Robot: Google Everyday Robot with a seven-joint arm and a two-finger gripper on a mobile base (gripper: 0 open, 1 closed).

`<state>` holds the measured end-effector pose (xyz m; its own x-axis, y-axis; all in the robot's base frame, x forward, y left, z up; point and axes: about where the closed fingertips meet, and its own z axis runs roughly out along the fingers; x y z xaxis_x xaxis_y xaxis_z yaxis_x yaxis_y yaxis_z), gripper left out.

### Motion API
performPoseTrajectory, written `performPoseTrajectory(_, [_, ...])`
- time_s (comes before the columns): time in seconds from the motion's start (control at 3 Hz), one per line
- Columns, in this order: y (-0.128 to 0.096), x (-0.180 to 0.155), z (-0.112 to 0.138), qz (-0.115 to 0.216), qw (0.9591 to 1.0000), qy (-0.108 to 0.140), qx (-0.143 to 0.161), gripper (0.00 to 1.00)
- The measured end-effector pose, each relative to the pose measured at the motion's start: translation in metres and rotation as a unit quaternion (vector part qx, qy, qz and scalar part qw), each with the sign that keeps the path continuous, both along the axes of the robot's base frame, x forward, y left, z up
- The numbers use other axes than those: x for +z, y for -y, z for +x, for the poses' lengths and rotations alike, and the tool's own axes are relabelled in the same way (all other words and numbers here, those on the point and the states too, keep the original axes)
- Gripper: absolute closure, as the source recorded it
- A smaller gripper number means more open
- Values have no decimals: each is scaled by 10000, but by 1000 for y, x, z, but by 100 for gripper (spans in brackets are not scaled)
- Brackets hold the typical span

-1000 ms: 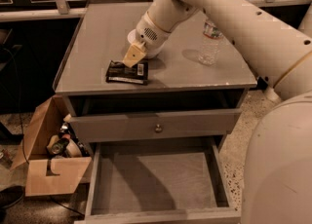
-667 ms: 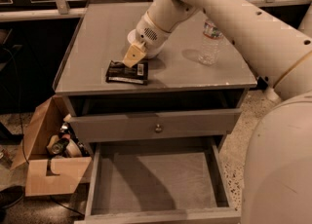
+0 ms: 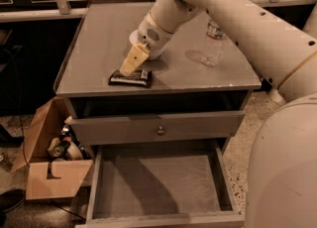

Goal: Pick rxbar chocolate from middle drawer and place on counter

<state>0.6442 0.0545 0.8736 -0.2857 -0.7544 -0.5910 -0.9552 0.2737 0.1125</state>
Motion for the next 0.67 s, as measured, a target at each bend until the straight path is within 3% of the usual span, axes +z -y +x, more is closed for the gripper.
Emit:
performPoseTrajectory(0.33, [0, 0, 0, 0, 10000, -1, 1, 0])
performPoseTrajectory(0.67, [0, 0, 0, 0, 10000, -1, 1, 0])
